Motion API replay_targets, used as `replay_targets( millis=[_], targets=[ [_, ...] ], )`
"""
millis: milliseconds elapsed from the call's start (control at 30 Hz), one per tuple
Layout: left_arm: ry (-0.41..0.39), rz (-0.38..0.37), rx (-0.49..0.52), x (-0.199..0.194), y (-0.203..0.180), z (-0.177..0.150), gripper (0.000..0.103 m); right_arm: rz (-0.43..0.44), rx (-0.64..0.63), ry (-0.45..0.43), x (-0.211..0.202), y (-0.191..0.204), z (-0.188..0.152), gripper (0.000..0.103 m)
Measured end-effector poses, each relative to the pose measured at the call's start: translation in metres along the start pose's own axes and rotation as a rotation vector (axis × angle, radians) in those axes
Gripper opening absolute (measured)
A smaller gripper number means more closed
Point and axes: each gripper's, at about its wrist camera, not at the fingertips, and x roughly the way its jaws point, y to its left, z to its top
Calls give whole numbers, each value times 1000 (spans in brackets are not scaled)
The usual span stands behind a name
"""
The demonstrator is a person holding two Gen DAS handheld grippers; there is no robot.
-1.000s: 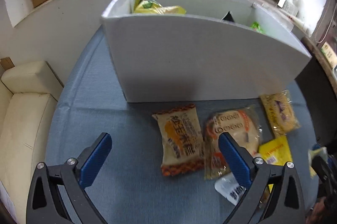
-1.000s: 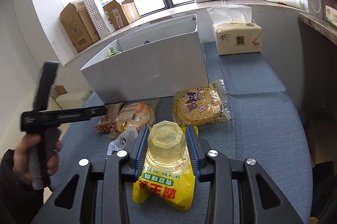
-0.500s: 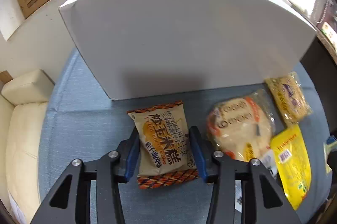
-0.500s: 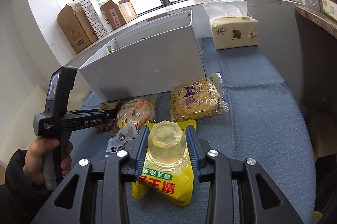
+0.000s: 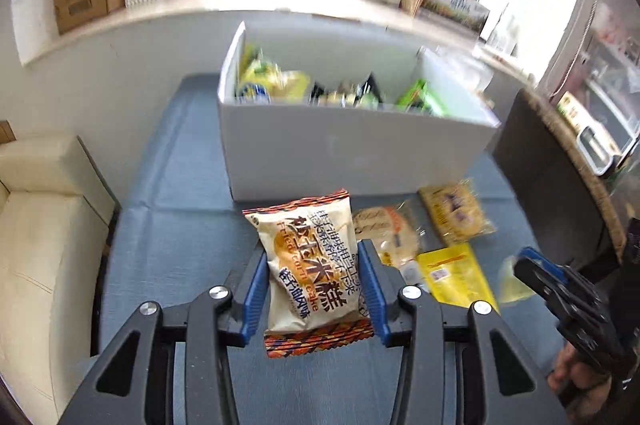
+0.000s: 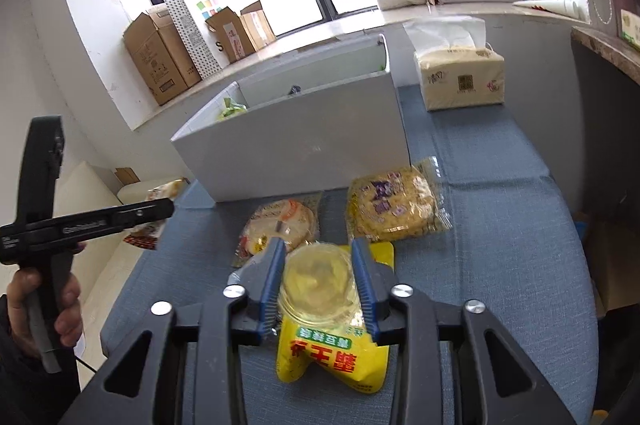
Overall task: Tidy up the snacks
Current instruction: 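Grasp the orange-printed cake pack with the left tool while the right tool lifts the jelly cup, then carry the cake pack and jelly cup into the box and release both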
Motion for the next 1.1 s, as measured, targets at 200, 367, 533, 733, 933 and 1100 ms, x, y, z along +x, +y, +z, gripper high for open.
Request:
replay_targets(
  millis=[200,367,533,733,933,1100],
  targets=[
    [-74,15,6,-27,2,19,48,-26,-71,-3,-2,11,17,15],
    [-68,1,17,-26,2,18,48,-57,-77,10,-5,-1,3,75],
    [-59,-11,48,-16,-6,12,48,-153,-59,39,-17,-34,-28,88],
    [-35,-19,71,-5,-18,10,48,-132,34,75,3,-58,-26,88],
    [-38,-10,107,-8,-26,13,48,-90,51,118,52,-61,-1,88],
    [-31,-12,115,-5,-26,15,48,-120,40,141,65,-62,3,36]
  ],
)
